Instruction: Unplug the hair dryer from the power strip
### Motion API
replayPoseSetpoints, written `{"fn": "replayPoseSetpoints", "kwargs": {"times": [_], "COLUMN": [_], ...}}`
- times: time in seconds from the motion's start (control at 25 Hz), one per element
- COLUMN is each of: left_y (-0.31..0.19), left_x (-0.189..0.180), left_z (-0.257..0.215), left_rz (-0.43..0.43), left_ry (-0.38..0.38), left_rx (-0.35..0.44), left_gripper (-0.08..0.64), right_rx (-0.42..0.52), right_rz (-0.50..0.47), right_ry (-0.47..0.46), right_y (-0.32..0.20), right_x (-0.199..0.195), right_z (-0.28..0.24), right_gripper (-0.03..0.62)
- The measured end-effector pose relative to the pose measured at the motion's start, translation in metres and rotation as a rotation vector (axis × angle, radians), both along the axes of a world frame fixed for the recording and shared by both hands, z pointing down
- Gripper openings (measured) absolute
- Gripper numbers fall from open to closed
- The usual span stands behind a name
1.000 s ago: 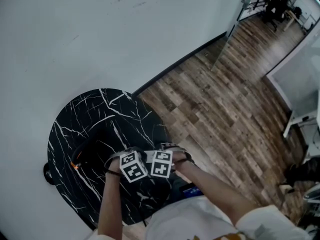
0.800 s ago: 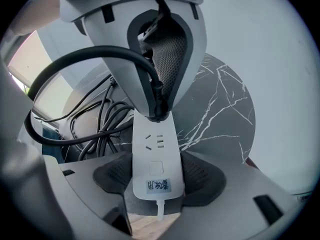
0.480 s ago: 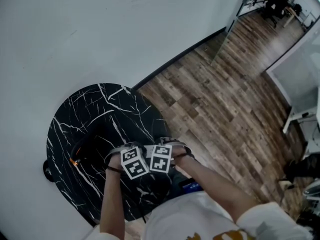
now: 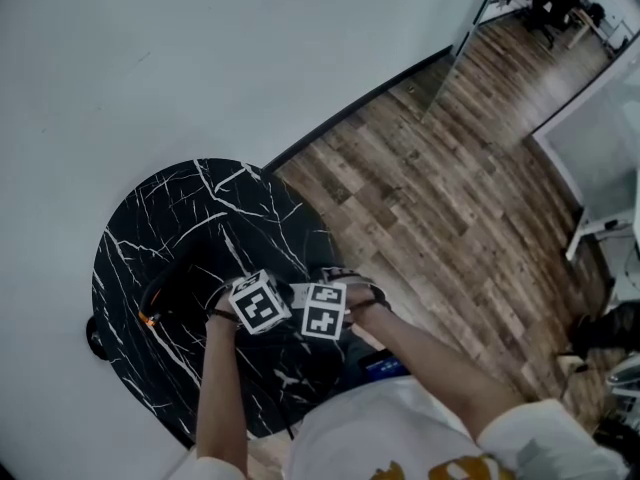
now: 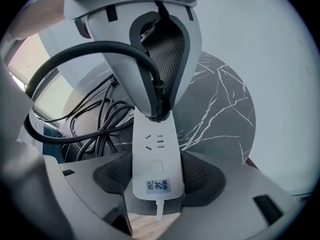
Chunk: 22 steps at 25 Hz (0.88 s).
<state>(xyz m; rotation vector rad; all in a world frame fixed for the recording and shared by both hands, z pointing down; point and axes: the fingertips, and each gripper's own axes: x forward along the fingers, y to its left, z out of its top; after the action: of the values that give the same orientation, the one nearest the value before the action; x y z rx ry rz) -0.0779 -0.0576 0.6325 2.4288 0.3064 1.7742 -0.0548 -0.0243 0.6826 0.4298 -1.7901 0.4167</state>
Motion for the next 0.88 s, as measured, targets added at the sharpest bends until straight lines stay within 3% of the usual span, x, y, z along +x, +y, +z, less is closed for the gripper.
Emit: {"fn": "replayPoseSetpoints", "kwargs": {"times": [0.24, 0.32, 0.48, 0.6, 0.68, 0.8, 0.88], "left_y": [0.008, 0.008, 0.002, 0.000, 0.004, 0.006, 0.006], "left_x": [-0.008, -0.010, -0.005, 0.001, -0.005, -0.007, -0.008], "left_z": [0.005, 0.008, 0.007, 0.001, 0.004, 0.004, 0.006], "left_rz": [0.048, 0.042, 0.015, 0.013, 0.016, 0.057, 0.052], "left_ry": [-0.038, -0.044, -0.025, 0.004, -0.021, -0.026, -0.022], "left_rx": [0.229, 0.200, 0.015, -0.005, 0.063, 0.246, 0.271], "left_gripper": [0.054, 0.054, 0.055, 0.057, 0.057, 0.054, 0.052], "right_rx": [0.000, -0.003, -0.005, -0.008, -0.010, -0.010, -0.009], "right_rz": [-0.013, -0.017, -0.001, 0.008, 0.008, 0.003, -0.001], "right_ry": [0.009, 0.013, 0.013, 0.011, 0.015, 0.025, 0.026], "right_y": [0.000, 0.000, 0.000, 0.000, 0.000, 0.000, 0.000], "right_x": [-0.001, -0.001, 0.000, 0.000, 0.000, 0.000, -0.001], "right_z": [0.000, 0.000, -0.001, 0.000, 0.000, -0.001, 0.000], "right_gripper": [0.273, 0.273, 0.273, 0.273, 0.273, 0.273, 0.273]}}
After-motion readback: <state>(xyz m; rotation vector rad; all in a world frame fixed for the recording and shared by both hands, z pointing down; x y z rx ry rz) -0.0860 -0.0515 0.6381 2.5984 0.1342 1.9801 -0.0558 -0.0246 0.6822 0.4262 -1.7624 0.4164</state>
